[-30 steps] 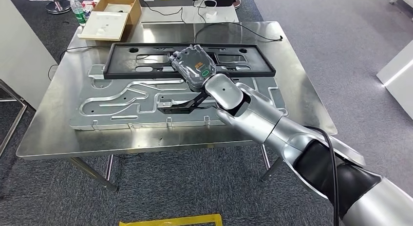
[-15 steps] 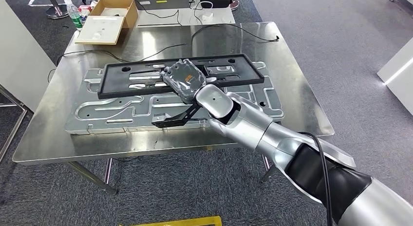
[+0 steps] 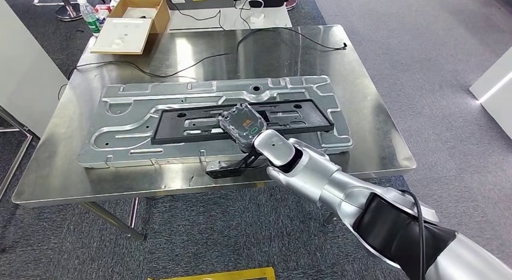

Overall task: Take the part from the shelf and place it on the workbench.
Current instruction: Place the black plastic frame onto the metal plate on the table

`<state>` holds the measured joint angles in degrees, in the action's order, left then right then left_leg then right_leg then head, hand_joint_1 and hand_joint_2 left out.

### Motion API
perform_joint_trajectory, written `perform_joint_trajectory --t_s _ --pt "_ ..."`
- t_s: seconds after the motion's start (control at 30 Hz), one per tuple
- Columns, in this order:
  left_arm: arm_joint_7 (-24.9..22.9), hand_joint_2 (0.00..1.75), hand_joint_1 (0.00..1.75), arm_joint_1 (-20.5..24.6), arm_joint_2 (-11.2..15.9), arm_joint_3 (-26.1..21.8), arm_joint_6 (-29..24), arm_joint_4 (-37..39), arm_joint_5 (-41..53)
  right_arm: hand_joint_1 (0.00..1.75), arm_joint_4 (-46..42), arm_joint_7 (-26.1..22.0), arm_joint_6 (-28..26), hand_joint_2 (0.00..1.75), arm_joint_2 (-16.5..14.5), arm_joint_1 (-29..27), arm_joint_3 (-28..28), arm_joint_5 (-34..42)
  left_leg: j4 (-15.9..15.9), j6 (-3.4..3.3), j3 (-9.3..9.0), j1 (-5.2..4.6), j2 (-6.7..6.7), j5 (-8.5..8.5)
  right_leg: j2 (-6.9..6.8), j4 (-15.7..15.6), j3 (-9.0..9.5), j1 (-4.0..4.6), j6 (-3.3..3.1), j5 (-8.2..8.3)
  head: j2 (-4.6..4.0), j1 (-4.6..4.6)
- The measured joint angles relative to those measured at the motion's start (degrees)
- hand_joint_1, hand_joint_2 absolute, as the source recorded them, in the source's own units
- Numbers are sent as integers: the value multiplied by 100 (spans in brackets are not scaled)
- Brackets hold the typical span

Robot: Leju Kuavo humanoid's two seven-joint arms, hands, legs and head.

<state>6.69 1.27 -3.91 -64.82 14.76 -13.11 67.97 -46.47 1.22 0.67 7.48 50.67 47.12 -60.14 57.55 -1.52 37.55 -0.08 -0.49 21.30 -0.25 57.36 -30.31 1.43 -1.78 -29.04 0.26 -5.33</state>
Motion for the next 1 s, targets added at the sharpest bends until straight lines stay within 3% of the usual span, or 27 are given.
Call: perform_joint_trajectory --t_s 0.53,0.67,1.0 --pt "-43 175 0 -9 57 -161 16 2 -94 175 948 -57 -197 175 32 -142 -115 -269 0 -1 -6 -7 -1 4 1 0 3 -8 1 -4 0 0" --pt "-89 175 0 -8 57 -211 31 2 -146 0 992 -56 -167 0 33 -132 -144 -340 0 -1 -7 -8 0 4 1 0 4 -9 1 -4 0 0" --pt "-120 175 0 -1 57 -296 82 2 -187 0 1034 -41 -99 0 31 -125 -148 -397 1 -1 -11 -13 2 4 3 0 13 -12 1 -4 0 0"
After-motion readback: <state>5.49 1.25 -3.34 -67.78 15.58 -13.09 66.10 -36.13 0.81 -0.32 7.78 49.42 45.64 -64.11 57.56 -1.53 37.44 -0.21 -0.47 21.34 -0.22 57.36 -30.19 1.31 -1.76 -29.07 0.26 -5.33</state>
